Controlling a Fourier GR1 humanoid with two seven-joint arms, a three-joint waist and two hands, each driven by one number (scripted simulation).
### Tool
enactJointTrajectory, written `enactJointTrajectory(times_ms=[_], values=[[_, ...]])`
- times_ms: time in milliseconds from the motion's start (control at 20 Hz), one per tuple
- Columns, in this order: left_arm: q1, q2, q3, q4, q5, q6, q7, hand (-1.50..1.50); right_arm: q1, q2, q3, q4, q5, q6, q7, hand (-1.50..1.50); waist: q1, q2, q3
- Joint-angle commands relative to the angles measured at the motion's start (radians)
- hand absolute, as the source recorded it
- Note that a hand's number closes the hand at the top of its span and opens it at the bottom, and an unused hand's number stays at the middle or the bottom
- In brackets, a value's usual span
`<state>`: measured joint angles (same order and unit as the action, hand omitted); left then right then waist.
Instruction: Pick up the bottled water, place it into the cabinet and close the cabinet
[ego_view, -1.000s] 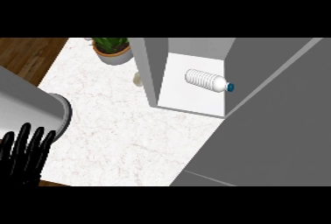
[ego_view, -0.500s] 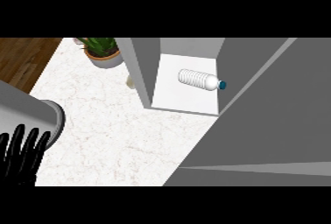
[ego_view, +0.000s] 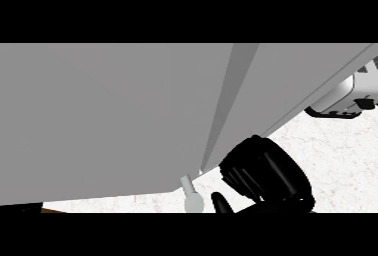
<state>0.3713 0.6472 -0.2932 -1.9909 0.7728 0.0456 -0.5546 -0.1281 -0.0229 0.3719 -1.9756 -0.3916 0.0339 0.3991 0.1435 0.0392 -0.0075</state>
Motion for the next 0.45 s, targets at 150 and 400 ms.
enactJointTrajectory(times_ms=[150,400], values=[[-0.014,0.000,0.017,0.005,0.015,-0.018,0.003,-1.50,-0.404,0.022,-0.103,0.367,-0.053,-0.236,-0.033,1.50,0.002,-0.007,0.005],[0.031,-0.020,-0.016,0.007,-0.009,-0.014,-0.003,-1.50,-0.655,0.023,-0.138,0.645,-0.140,-0.279,-0.088,1.50,-0.022,-0.016,0.007]])
